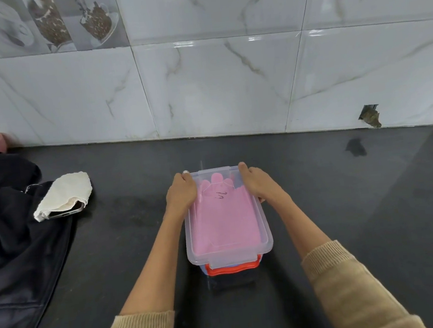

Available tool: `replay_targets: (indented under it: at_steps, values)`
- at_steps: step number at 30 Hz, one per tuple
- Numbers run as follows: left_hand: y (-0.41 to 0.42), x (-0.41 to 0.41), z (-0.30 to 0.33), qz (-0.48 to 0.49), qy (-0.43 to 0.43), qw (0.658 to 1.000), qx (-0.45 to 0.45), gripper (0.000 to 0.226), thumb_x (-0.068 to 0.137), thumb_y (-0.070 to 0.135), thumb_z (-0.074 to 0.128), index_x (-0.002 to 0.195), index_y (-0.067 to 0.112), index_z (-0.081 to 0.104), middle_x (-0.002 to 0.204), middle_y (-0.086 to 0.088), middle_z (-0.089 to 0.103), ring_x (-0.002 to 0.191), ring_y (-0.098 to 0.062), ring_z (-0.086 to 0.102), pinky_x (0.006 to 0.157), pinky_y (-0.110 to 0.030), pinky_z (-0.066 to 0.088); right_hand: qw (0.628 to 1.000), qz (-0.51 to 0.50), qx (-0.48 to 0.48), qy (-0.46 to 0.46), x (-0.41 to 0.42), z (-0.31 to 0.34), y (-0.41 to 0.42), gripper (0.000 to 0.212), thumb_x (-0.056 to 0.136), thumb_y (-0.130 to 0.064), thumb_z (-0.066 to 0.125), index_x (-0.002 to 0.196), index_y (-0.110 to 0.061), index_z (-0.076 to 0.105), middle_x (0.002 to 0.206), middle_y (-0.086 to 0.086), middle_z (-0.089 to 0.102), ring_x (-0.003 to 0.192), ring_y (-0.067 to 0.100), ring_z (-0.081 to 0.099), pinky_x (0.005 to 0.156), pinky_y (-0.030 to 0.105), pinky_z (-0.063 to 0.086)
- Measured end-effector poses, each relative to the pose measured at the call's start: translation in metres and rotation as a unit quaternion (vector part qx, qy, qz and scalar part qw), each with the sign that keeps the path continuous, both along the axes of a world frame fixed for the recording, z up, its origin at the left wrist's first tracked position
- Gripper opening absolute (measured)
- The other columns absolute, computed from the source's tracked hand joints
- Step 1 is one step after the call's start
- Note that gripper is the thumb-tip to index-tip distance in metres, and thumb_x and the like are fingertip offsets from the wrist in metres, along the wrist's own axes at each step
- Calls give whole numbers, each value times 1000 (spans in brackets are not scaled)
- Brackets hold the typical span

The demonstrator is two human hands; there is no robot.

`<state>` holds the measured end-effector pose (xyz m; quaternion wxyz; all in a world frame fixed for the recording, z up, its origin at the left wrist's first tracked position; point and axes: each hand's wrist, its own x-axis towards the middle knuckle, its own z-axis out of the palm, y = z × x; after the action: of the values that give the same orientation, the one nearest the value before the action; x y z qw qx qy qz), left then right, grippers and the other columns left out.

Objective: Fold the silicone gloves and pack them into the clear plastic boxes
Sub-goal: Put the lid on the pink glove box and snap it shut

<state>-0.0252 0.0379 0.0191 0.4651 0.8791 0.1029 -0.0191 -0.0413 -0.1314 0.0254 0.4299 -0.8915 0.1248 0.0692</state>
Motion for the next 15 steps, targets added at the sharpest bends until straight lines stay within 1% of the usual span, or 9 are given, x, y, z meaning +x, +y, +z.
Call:
replay_targets:
  at_steps: [2,3,8,10,12,13,15]
  values:
    - [-5,2,-3,-12,2,1000,-11,46,102,33,19,116,0,47,120,-20,55,111,-34,51,95,-41,37,1000,-3,3,-4,1,-4,-7,52,99,-50,18,81,-12,49,82,5,54,66,13,50,48,26,37]
    - [-9,3,-4,-17,1,1000,-14,45,102,33,19,116,0,47,119,-20,55,111,-34,51,94,-41,37,1000,-8,7,-4,2,-5,-10,52,99,-50,19,78,-12,49,79,5,54,65,14,50,49,26,37]
    - [-27,7,-9,-51,3,999,-13,44,102,35,18,113,3,45,111,-15,56,103,-29,52,86,-38,38,1000,-22,-3,-4,0,-7,-29,54,99,-49,18,91,-11,54,75,1,52,66,12,50,49,25,35]
    - [-33,9,-11,-64,0,998,-8,43,102,36,18,111,3,45,106,-13,55,97,-26,50,85,-38,38,999,-25,-14,-20,-2,-10,-35,53,100,-48,17,81,-12,52,73,2,51,64,13,48,50,26,34]
    - [-36,11,-12,-72,-1,997,-3,43,101,37,18,110,4,44,102,-10,52,97,-26,50,88,-40,38,998,-34,-21,-38,-3,-12,-37,53,101,-46,18,70,-15,47,71,2,50,64,14,47,52,26,33]
    - [-36,13,-13,-73,0,997,-1,43,101,37,18,111,4,44,100,-8,51,98,-26,49,89,-40,38,998,-38,-23,-43,-3,-12,-37,53,101,-46,18,69,-14,46,71,1,49,65,15,47,54,27,33]
    - [-36,14,-15,-71,4,997,-4,44,101,38,18,111,5,44,99,-6,50,98,-25,49,90,-40,38,998,-42,-27,-45,-3,-13,-35,54,102,-44,18,78,-9,50,73,2,50,70,18,49,60,29,35]
